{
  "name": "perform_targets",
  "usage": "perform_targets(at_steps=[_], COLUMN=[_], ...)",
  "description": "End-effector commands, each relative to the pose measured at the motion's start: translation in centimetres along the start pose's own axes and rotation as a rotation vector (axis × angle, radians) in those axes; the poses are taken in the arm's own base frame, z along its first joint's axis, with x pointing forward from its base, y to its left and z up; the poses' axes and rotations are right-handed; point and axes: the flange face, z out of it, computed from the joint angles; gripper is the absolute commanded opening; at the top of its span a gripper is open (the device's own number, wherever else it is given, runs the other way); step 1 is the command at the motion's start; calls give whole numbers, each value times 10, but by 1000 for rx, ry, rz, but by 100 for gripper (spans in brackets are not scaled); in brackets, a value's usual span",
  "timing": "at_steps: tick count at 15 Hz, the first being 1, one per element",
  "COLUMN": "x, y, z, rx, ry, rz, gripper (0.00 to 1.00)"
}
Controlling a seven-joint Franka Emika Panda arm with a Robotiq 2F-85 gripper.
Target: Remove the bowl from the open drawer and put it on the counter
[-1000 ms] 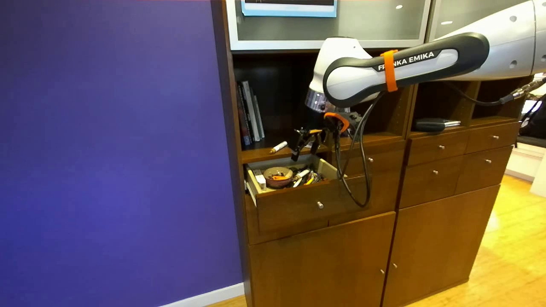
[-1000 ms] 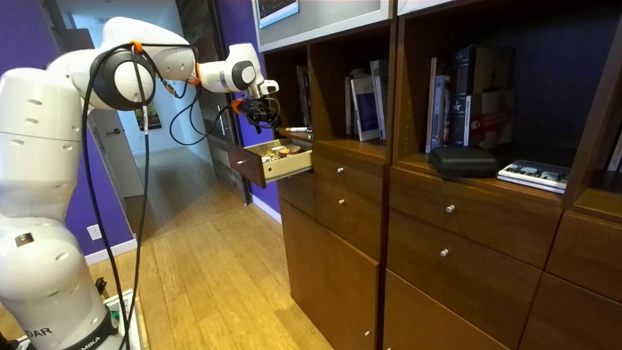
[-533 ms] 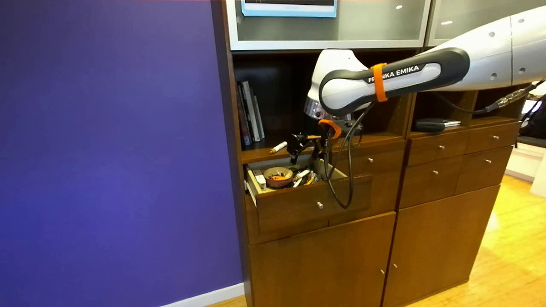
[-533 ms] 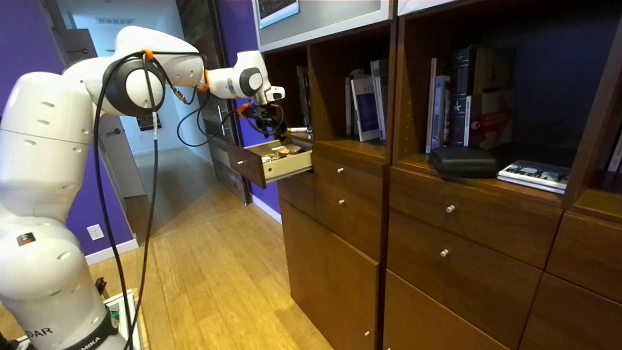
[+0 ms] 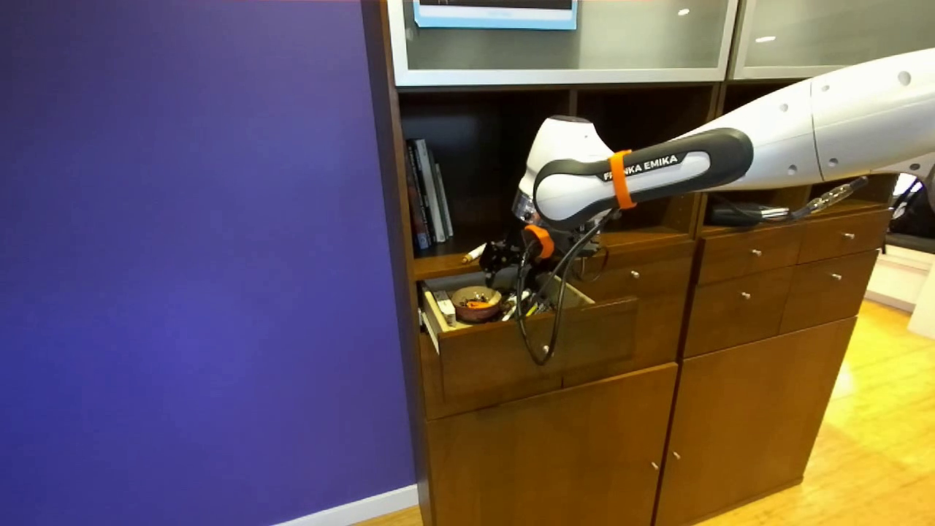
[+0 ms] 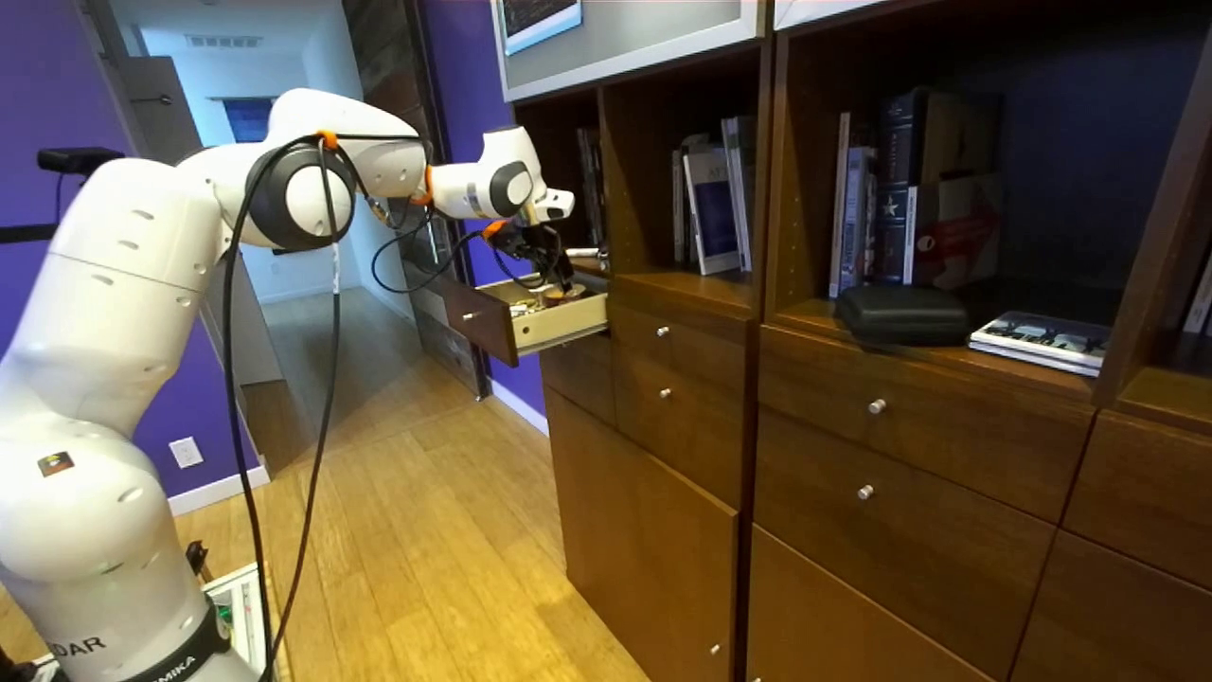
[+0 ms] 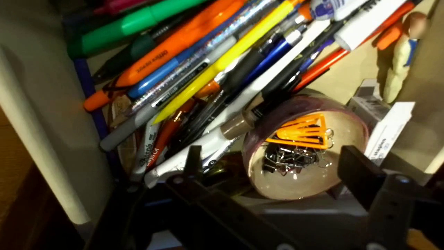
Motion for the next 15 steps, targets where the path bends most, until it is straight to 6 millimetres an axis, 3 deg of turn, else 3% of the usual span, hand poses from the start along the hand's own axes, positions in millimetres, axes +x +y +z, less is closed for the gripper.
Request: perform_targets(at_steps=[1,5,8,10,15], x=[8,6,6,8,13], y=[-14,-17,-16,-13,-10], z=[11,25,32,36,42], rx=[15,-1,-18,-34,-42], ry=[54,57,65,86,143], rz=[60,75,88,95,106], gripper=[100,96,71,64,59])
